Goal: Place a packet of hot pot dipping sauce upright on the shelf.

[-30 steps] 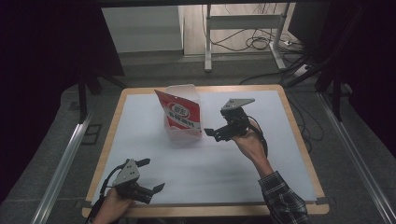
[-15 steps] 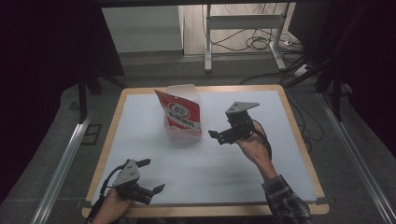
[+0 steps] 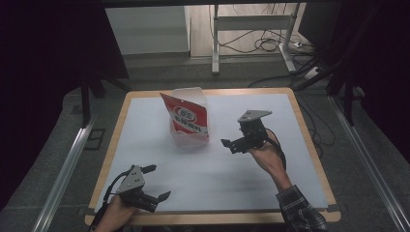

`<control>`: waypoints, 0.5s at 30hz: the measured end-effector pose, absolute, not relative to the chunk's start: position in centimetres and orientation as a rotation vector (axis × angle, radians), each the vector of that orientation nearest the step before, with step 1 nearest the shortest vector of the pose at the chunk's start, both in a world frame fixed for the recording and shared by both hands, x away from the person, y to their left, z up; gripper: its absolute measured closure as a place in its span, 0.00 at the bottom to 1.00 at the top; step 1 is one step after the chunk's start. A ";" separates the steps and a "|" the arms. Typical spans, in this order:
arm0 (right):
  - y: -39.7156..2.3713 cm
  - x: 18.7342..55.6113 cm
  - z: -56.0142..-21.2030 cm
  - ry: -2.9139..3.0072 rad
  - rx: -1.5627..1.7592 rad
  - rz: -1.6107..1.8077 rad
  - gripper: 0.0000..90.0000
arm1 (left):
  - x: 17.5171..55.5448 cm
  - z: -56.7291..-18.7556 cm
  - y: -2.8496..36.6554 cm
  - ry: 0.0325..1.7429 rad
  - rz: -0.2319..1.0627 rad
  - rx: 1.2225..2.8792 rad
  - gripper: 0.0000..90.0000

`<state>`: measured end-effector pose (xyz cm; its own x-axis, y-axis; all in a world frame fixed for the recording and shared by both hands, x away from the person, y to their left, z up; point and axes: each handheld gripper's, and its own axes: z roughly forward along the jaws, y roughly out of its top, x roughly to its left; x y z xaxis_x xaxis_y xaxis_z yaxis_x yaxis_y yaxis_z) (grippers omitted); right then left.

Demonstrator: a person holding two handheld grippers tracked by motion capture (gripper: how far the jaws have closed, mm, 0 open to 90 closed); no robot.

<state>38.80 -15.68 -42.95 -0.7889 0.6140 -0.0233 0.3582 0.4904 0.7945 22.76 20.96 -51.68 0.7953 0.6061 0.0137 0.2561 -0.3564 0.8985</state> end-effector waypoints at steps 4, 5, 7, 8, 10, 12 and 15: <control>-16.0 38.6 -43.1 2.434 0.825 1.178 0.00 | 22.8 -51.7 21.1 0.650 0.422 1.941 0.00; -16.1 38.5 -43.1 2.433 0.825 1.185 0.00 | 22.8 -51.7 21.1 0.651 0.423 1.940 0.00; -16.4 38.4 -43.2 2.433 0.830 1.186 0.00 | 22.8 -51.7 21.1 0.650 0.422 1.940 0.00; -16.5 38.4 -43.2 2.432 0.836 1.189 0.00 | 22.8 -51.7 21.1 0.650 0.423 1.940 0.00; -16.7 38.3 -43.2 2.432 0.840 1.193 0.00 | 22.8 -51.7 21.1 0.648 0.423 1.941 0.00; -16.9 38.2 -43.3 2.433 0.844 1.196 0.00 | 22.8 -51.7 21.1 0.646 0.421 1.941 0.00; -17.3 37.8 -43.2 2.426 0.841 1.201 0.00 | 22.8 -51.7 21.1 0.648 0.421 1.940 0.00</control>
<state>37.85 -17.26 -43.23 -0.7811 0.6243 -0.0134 0.3679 0.4774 0.7979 22.83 21.11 -51.66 0.7954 0.6060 0.0103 0.2557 -0.3509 0.9008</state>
